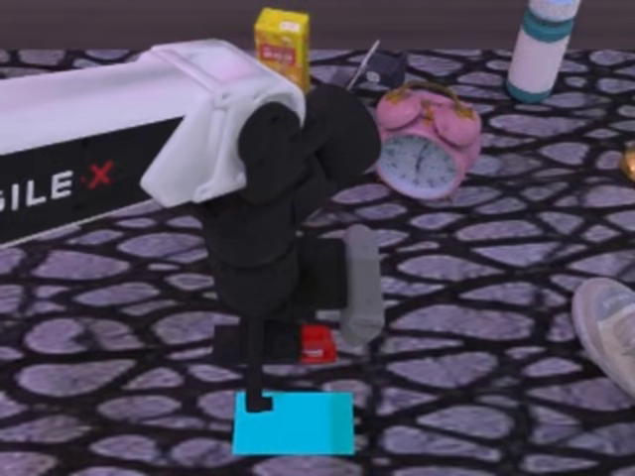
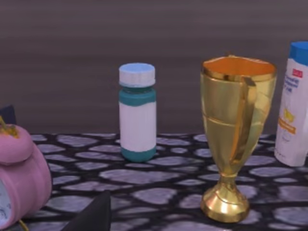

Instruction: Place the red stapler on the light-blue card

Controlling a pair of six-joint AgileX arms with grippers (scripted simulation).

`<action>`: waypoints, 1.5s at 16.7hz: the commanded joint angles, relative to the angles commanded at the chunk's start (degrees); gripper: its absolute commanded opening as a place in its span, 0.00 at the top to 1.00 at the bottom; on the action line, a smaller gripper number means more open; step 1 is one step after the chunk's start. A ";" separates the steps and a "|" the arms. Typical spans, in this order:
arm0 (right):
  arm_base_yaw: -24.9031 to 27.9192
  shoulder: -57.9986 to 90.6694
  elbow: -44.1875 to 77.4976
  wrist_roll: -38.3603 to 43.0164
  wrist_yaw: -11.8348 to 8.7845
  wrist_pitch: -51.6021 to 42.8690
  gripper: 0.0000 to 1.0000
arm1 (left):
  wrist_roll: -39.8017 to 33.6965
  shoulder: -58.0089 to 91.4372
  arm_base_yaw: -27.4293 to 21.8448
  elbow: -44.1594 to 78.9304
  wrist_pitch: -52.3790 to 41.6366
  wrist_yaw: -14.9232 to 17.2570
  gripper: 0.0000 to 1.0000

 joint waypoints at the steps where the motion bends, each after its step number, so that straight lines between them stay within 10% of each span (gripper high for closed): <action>1: 0.00 0.00 0.00 0.00 0.00 0.00 0.00 | -0.09 0.24 0.03 -0.52 0.75 -0.01 1.00; 15: 0.00 0.00 0.00 0.00 0.00 0.00 0.00 | -0.58 8.07 -0.84 -13.50 21.71 -0.02 1.00; 25: 0.00 0.00 0.00 0.00 0.00 0.00 0.00 | -0.58 8.07 -0.84 -13.50 21.71 -0.02 0.25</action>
